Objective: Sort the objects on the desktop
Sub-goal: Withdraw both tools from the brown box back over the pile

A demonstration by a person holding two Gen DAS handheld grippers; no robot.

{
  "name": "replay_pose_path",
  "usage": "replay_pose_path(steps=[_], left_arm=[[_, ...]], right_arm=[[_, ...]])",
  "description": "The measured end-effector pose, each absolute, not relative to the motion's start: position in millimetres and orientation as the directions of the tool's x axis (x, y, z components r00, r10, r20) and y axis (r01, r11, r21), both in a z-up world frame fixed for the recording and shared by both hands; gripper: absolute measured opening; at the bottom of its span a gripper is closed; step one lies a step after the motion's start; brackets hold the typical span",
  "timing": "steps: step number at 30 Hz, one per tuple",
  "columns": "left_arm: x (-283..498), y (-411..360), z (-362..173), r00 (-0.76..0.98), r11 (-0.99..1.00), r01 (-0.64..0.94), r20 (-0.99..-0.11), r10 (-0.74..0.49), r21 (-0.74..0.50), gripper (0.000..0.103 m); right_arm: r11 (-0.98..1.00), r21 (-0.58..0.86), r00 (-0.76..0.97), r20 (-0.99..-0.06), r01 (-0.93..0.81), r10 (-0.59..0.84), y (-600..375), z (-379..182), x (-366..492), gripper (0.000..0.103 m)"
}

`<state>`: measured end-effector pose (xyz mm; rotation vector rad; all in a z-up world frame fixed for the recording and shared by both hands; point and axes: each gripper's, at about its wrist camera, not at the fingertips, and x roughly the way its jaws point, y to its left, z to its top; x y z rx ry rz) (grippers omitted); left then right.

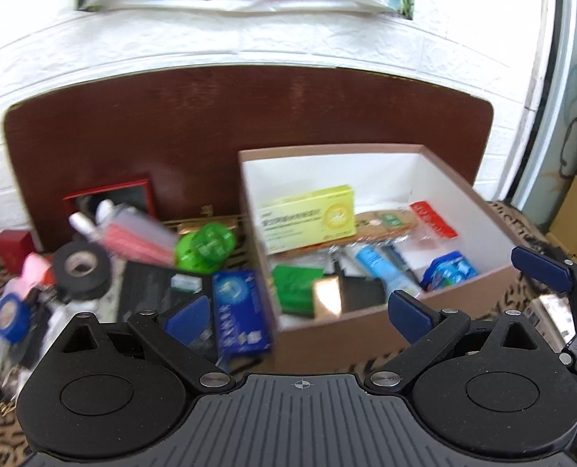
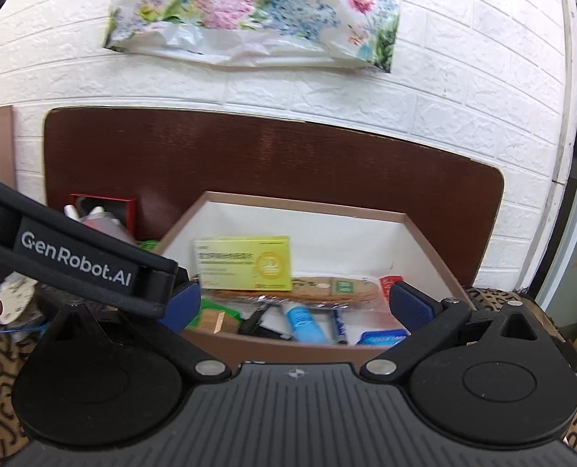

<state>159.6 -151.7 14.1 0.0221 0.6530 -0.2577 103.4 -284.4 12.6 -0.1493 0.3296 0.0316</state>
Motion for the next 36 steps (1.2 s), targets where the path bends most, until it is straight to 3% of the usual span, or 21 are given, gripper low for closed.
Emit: replay_pose_path(steps=[5, 25, 36], left_arm=[[131, -131, 7, 0.774, 0.981, 0.195, -0.613, -0.156, -0.003, 0.103], [74, -13, -40, 0.718, 1.0, -0.014, -0.696, -0.001, -0.016, 0.103], [85, 63, -62, 0.704, 0.99, -0.065, -0.709, -0.043, -0.124, 0.103]], right_arm=[[0.985, -0.137, 0.938, -0.341, -0.107, 0.054, -261, 5, 79, 0.103], [0.956, -0.101, 0.868, -0.454, -0.277, 0.203, -146, -44, 43, 0.103], [0.932, -0.107, 0.832, -0.494, -0.346, 0.252, -104, -57, 59, 0.103]])
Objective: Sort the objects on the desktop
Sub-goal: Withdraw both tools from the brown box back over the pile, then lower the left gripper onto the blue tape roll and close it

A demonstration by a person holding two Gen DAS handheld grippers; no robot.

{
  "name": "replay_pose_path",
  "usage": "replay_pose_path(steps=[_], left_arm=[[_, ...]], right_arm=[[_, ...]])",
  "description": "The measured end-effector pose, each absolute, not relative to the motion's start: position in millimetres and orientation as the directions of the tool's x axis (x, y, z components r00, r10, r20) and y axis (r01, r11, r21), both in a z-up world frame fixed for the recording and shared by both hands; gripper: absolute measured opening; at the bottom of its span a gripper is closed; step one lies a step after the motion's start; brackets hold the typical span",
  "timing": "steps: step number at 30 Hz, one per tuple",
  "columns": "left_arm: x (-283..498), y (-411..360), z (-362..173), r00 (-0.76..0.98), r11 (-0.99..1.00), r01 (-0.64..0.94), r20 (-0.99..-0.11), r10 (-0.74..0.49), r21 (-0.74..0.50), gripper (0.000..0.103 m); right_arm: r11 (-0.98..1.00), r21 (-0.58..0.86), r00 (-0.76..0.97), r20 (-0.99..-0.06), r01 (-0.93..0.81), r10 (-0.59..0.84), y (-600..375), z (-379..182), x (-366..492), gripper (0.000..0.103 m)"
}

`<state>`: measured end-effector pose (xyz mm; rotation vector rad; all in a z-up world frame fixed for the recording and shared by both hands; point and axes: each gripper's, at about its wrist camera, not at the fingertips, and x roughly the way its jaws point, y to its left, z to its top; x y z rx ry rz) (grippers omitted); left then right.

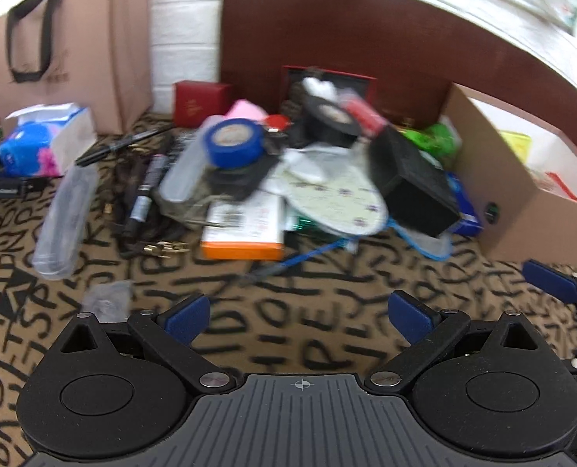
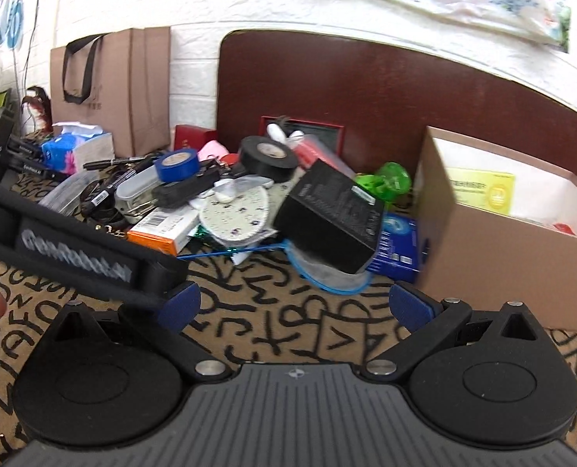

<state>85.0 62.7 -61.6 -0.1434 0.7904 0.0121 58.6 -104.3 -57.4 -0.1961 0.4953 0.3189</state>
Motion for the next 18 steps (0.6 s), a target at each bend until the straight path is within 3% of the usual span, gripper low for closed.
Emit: replay_pose_path(steps=[7, 12, 18], left_arm=[[116, 100, -61, 0.718, 0.989, -0.1, -0.696, -0.006, -0.111, 0.097], [146, 116, -55, 0.729, 0.989, -0.098, -0.684, -0.005, -0.111, 0.092], [185, 126, -52, 0.731, 0.99, -0.074, -0.682, -0.026, -0.117, 0.09]], right_arm=[[0.914, -0.11, 0.813, -0.507, -0.391, 0.287, -79, -67, 82, 0.103], [0.878, -0.125, 0.811, -0.46, -0.462, 0.361, -58, -62, 98, 0.102], [0.841, -0.136, 0.796, -0.432, -0.523, 0.425, -31, -58, 127, 0.095]])
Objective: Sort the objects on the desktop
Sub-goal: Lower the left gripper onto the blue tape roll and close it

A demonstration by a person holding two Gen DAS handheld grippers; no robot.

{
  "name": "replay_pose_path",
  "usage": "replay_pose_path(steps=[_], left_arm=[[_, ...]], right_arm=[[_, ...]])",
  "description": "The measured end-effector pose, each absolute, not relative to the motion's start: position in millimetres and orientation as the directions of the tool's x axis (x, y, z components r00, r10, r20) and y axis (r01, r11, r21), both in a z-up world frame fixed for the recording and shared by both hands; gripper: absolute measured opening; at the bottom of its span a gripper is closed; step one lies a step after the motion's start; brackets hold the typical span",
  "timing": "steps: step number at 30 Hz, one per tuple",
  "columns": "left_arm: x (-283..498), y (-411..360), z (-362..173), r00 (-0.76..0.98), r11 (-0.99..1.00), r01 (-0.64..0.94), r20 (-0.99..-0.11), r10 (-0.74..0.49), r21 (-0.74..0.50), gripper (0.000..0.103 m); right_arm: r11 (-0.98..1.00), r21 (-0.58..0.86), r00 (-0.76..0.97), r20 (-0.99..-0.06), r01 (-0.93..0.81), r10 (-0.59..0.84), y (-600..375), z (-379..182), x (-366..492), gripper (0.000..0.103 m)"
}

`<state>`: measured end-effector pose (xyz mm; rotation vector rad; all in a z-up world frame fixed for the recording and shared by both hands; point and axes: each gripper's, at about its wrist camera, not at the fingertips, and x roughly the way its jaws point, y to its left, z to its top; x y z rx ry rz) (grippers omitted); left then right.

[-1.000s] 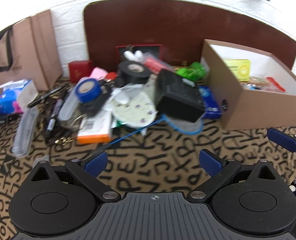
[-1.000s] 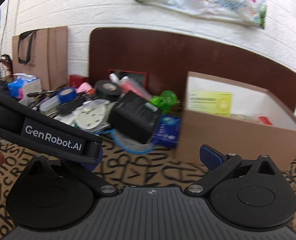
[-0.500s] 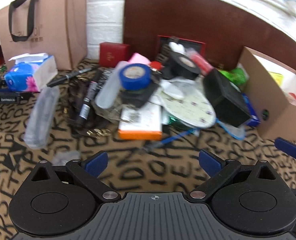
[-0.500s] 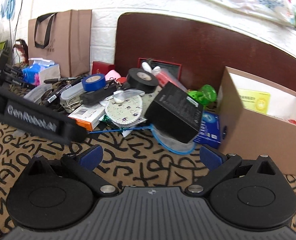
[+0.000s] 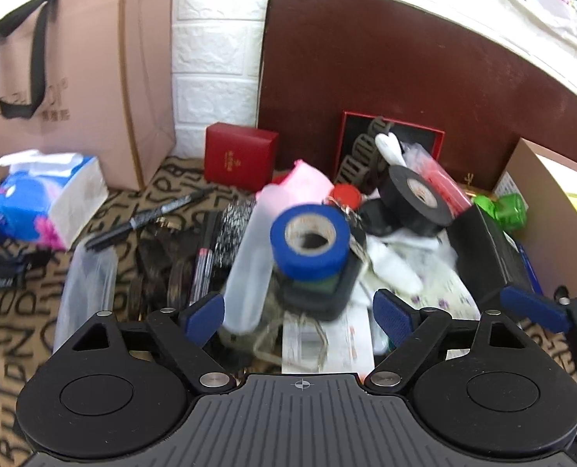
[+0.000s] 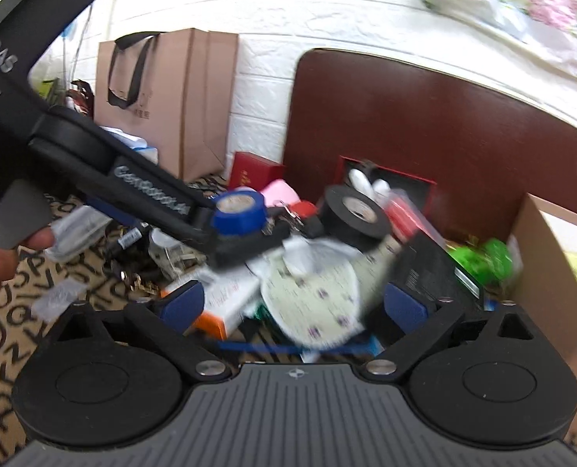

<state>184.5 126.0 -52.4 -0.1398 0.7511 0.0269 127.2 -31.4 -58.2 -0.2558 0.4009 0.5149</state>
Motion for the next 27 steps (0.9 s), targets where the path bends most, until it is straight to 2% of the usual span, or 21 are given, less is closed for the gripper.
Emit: replay_pose_path(steps=[9, 18, 21, 24, 27], left_arm=[[228, 134, -59, 0.704, 0.992, -0.035, -0.708, -0.062, -0.121, 0.09], [252, 143, -71, 0.672, 0.99, 0.012, -0.731, -0.114, -0.143, 0.089], [256, 148, -73, 0.66, 0.982, 0.015, -0.736, -0.149, -0.186, 0.082], [257, 149, -74, 0.655, 0.977, 0.026, -0.735, -0.177, -0.211, 0.076], [259, 150, -76, 0.655, 0.975, 0.021, -0.733, -0.181, -0.222, 0.076]], right_arm=[[0.779, -0.177, 0.761, -0.423, -0.602, 0.492, 9, -63, 170, 0.082], [0.736, -0.186, 0.727, -0.432, -0.65, 0.533, 37, -68, 197, 0.076], [0.73, -0.171, 0.711, -0.45, -0.662, 0.54, 41, -72, 204, 0.069], [0.723, -0.18, 0.71, -0.446, -0.667, 0.545, 43, -74, 205, 0.069], [0.712, -0.18, 0.7, -0.452, -0.679, 0.553, 45, -74, 207, 0.069]])
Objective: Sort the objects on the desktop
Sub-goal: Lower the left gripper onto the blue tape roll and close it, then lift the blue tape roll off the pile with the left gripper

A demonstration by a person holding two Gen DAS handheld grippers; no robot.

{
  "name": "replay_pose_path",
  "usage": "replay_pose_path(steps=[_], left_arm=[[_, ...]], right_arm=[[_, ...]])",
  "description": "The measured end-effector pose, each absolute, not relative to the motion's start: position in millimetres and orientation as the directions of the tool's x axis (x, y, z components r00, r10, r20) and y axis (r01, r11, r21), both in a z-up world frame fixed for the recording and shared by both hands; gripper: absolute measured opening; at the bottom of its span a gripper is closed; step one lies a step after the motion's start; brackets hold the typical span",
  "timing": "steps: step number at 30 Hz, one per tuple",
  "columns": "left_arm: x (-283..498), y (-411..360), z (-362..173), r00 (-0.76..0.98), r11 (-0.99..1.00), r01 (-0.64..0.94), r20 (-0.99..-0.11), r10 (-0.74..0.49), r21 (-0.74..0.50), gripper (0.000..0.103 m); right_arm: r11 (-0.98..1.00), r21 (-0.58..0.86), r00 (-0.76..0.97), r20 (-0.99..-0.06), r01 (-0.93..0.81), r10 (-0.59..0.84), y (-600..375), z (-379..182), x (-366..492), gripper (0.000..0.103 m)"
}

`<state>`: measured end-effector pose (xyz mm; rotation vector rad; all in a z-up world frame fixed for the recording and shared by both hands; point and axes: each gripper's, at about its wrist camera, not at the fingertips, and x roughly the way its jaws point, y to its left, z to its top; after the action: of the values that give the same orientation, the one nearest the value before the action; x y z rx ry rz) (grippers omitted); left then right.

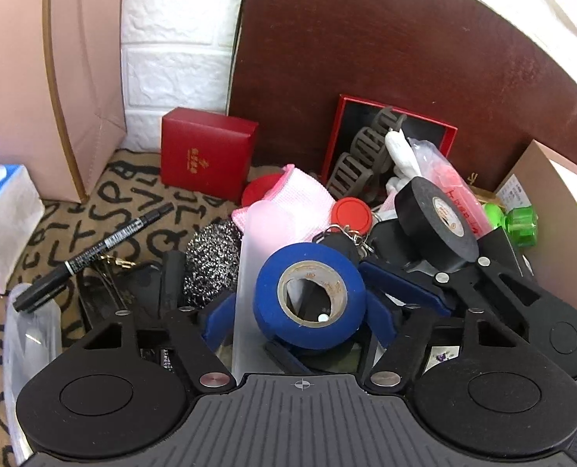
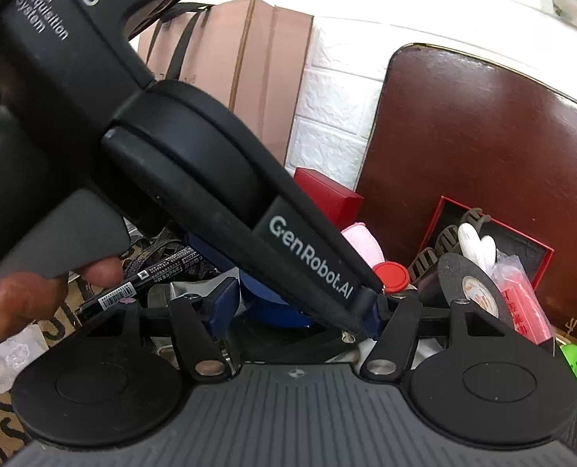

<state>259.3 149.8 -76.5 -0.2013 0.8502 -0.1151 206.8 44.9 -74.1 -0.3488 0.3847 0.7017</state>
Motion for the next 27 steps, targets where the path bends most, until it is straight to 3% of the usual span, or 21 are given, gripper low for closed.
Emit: replay_pose_path(steps=[4, 17, 27], left_arm=[[255, 151, -74, 0.644, 0.969, 0.026, -0.737, -0.204, -0.245, 0.061], [173, 108, -49, 0.664, 0.968, 0.075, -0.712, -0.228, -0.24, 0.061], [102, 34, -81, 0.555, 0.936, 0.151, -0.756, -0.348, -0.32, 0.061]], right_arm=[[0.708, -0.147, 0.68, -0.467, -0.69, 0.566, 45, -71, 209, 0.066], [0.717, -0.166, 0.701, -0.443, -0.677, 0.559, 7, -49, 133, 0.065], [0.767, -0.134, 0.707, -0.509, -0.628, 0.49, -70, -59, 50, 0.064]])
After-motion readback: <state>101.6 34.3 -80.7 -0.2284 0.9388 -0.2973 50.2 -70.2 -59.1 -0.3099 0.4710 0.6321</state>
